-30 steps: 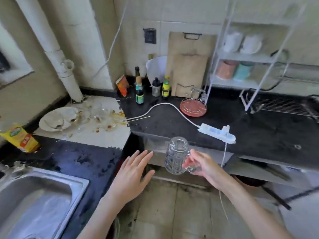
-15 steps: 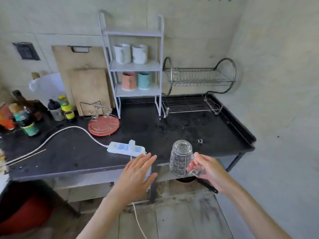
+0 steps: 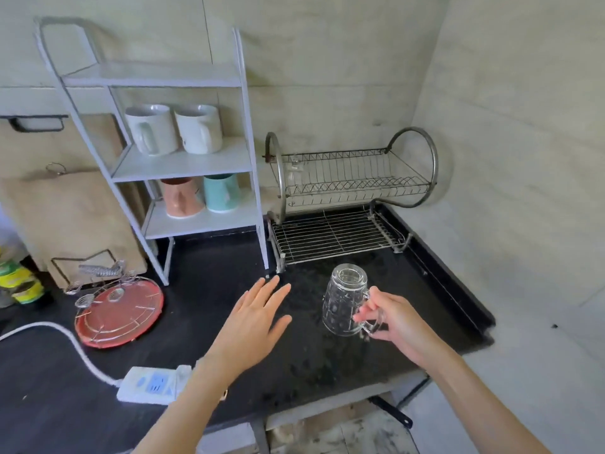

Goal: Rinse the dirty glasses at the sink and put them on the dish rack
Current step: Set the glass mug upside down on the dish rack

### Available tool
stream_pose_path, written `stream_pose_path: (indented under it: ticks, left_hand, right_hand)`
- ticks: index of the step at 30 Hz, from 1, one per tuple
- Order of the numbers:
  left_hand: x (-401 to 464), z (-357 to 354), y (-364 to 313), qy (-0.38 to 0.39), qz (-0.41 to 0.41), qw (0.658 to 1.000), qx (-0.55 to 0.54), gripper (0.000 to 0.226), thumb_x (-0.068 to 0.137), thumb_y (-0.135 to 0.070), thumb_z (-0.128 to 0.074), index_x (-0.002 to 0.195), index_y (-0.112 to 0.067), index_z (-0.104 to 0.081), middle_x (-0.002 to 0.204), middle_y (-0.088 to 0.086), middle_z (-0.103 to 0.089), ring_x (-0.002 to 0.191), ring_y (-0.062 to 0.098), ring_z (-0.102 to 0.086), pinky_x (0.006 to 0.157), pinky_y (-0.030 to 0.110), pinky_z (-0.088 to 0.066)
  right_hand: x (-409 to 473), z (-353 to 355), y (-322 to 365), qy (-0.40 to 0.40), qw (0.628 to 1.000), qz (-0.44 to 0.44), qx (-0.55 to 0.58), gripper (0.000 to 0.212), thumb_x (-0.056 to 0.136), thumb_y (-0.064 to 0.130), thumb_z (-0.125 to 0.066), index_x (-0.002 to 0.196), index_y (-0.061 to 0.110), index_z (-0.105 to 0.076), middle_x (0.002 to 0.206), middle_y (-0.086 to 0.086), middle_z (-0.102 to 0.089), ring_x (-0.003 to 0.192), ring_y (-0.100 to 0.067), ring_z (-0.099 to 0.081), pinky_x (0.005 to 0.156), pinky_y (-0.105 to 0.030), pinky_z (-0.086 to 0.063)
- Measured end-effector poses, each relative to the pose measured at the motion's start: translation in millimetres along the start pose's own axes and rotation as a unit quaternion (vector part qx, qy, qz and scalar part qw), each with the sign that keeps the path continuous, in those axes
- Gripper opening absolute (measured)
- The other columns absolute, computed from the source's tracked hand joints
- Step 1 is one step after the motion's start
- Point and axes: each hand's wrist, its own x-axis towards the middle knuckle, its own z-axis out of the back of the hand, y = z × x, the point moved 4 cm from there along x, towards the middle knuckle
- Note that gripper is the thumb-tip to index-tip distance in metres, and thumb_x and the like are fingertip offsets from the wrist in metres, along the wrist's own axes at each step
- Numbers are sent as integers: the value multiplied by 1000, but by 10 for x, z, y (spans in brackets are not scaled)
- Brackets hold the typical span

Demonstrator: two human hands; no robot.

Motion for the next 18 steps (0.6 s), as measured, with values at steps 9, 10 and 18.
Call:
stream_pose_path:
  ticks: [9, 10, 18]
  left_hand:
    - [1458, 331, 358, -56, 22, 998, 29, 68, 97, -33, -40, 146, -22, 6, 155, 0, 10, 143, 18, 12, 116, 35, -3]
    - [1554, 343, 375, -61, 23, 997, 32, 70, 97, -32, -42, 144, -21, 9, 154, 0, 11, 141, 18, 13, 116, 37, -3]
    - [1967, 214, 505, -107, 51, 987, 109, 67, 92, -32, -38, 147, -9, -5, 155, 8, -8, 142, 29, -12, 111, 47, -22]
  right_hand:
    - [1575, -71, 269, 6, 1000, -25, -5, 40, 100, 32, -36, 65, 14, -45, 76, 2, -64, 97, -19, -65, 108, -44, -33]
    - [1728, -103, 278, 8, 999, -31, 3, 41, 101, 31, -36, 65, 14, -46, 73, 2, -63, 94, -19, -65, 108, -43, -33]
    - [2677, -356, 410, 73, 996, -42, 6, 38, 102, 30, -35, 71, 15, -51, 74, -2, -56, 97, -21, -60, 100, -36, -37]
